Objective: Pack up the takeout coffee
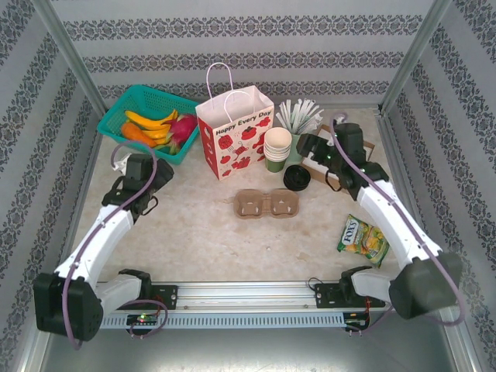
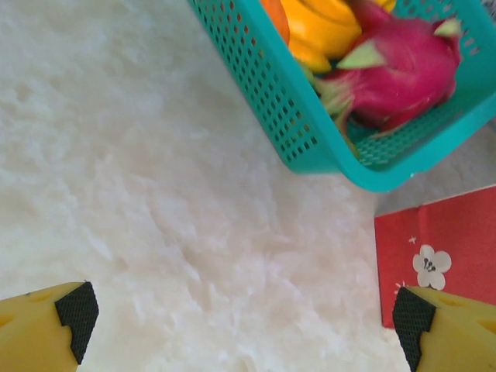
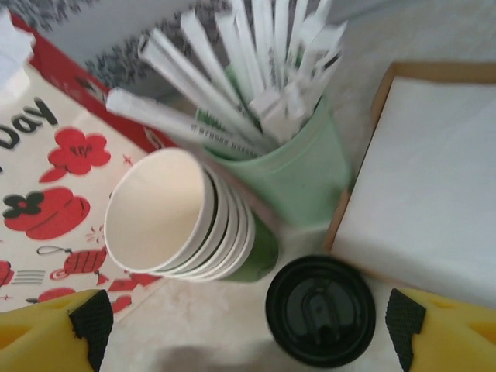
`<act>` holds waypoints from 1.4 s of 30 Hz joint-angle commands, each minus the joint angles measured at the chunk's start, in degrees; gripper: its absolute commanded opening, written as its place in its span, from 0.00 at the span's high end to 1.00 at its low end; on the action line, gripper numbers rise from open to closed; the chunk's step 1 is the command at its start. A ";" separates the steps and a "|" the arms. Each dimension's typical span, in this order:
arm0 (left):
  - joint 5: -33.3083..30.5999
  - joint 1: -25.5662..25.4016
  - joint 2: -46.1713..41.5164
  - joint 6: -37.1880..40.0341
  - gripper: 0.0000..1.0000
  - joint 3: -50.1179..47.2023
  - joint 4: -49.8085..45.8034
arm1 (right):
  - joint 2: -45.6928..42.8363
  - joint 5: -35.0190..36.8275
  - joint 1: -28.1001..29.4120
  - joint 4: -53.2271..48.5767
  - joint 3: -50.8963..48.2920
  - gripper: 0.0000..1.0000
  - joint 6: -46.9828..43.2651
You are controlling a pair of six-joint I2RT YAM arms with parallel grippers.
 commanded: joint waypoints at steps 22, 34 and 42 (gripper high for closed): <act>17.91 -4.04 18.06 -4.37 0.00 10.19 6.45 | 32.67 12.45 6.91 -29.30 37.37 0.52 1.95; 22.28 -4.09 17.25 -4.22 0.00 3.98 22.44 | 37.19 11.95 6.75 -30.37 41.85 0.67 0.18; 21.18 -3.97 16.40 -3.24 0.00 3.11 21.32 | 38.67 10.64 6.67 -30.69 42.78 0.75 -0.26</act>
